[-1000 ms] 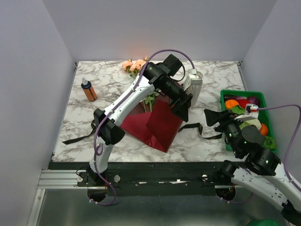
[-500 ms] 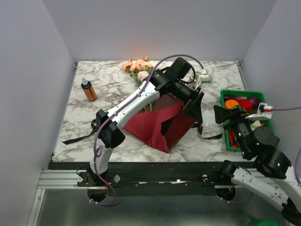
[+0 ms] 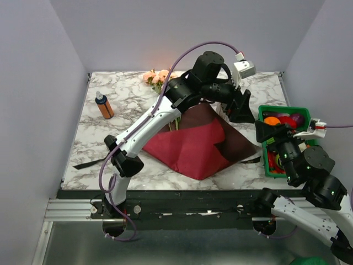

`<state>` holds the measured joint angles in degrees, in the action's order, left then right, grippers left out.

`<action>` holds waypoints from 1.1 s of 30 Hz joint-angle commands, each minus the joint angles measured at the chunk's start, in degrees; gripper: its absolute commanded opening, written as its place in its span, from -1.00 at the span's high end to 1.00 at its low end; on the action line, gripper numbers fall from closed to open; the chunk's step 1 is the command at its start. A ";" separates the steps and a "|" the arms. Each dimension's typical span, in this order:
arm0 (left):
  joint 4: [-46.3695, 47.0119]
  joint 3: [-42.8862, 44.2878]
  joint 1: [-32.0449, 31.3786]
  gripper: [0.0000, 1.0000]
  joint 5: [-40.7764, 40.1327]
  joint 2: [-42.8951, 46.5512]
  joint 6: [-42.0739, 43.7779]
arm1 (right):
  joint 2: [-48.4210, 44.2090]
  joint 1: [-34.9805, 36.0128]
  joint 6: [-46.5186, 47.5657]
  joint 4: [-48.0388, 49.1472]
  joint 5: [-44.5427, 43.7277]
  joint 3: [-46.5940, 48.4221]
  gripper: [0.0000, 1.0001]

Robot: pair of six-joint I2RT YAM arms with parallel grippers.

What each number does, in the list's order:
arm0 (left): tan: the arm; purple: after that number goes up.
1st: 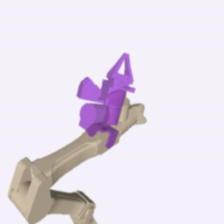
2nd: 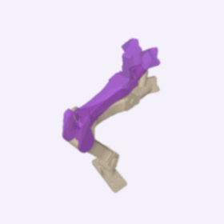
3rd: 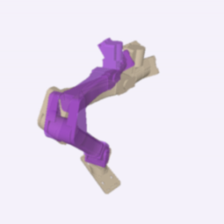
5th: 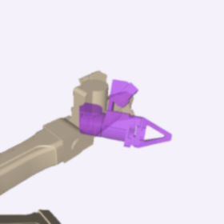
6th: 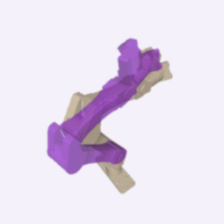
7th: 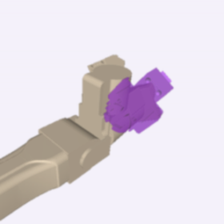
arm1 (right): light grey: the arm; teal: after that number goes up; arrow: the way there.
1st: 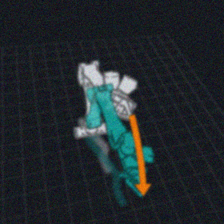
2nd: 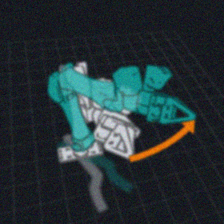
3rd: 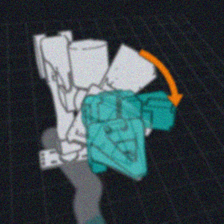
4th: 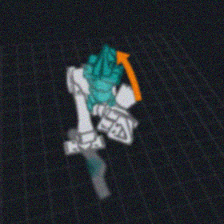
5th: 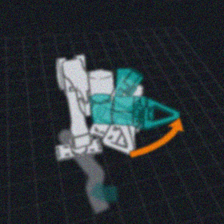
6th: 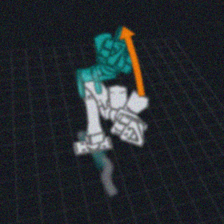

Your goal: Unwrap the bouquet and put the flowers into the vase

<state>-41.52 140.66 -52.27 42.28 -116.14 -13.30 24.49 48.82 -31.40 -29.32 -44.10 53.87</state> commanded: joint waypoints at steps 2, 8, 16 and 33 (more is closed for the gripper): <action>-5.94 -7.85 0.59 -0.98 -18.89 7.31 11.70 | 1.08 0.40 1.60 -0.83 -1.17 1.94 -0.60; -2.87 -31.38 14.55 -0.98 -12.34 14.44 13.47 | 1.79 0.40 3.36 -0.39 -0.03 1.59 -0.60; -3.82 -51.01 23.70 -0.81 -8.72 14.90 27.18 | 4.07 0.49 2.48 0.75 3.22 -0.78 -0.60; -6.21 -55.41 28.89 -0.48 -8.09 4.08 32.37 | 3.72 0.40 1.08 3.65 5.78 -3.50 -0.59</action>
<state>-47.31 85.67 -23.27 33.36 -109.56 16.64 28.03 48.82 -30.00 -27.66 -39.48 50.87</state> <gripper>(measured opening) 0.742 0.798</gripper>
